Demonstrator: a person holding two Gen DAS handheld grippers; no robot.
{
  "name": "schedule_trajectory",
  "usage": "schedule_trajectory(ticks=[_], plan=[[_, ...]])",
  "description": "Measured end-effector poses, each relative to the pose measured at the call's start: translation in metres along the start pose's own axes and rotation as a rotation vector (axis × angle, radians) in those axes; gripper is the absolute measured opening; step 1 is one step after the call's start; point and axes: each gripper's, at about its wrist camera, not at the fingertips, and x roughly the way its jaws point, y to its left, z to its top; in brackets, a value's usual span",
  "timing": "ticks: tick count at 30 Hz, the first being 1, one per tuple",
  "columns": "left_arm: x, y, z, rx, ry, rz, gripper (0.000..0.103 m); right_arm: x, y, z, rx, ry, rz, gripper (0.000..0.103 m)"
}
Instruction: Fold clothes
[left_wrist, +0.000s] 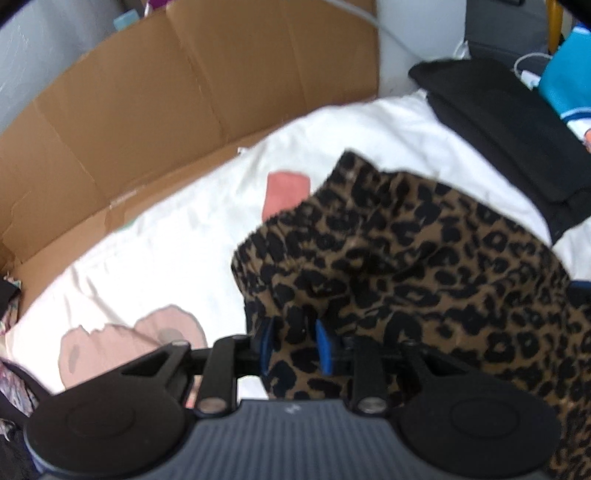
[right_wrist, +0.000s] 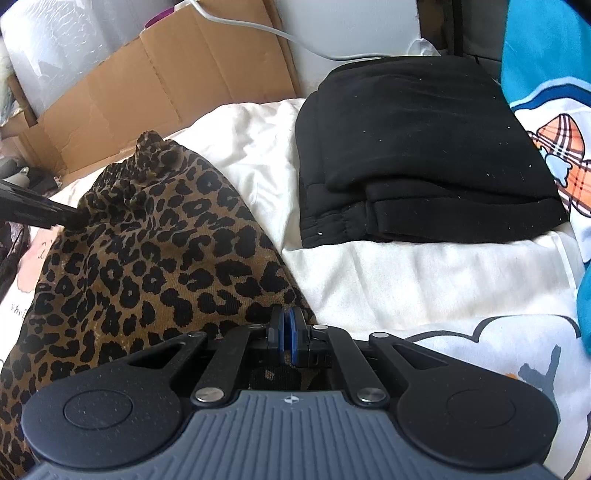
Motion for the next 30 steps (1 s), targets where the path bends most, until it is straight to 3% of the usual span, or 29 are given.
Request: schedule_trajectory(ticks=[7,13,21,26,30], plan=[[0.027,0.0,-0.005,-0.022,0.01,-0.014,0.029,0.001,-0.001,0.003,-0.011,0.01,0.002,0.006],[-0.008,0.009,-0.006,-0.036,-0.007,-0.085,0.028,-0.003,0.006,0.006,-0.023,0.029,-0.045,0.007],[-0.054,-0.007,-0.045,0.087,-0.018,-0.192,0.028,-0.017,0.005,-0.003,-0.035,0.037,-0.082,0.007],[-0.055,-0.017,-0.073,0.114,0.004,-0.285,0.029,-0.027,-0.004,-0.014,-0.046,0.044,-0.078,0.007],[-0.045,-0.034,-0.097,0.159,-0.002,-0.304,0.029,-0.034,-0.013,-0.018,-0.01,0.061,-0.08,0.007]])
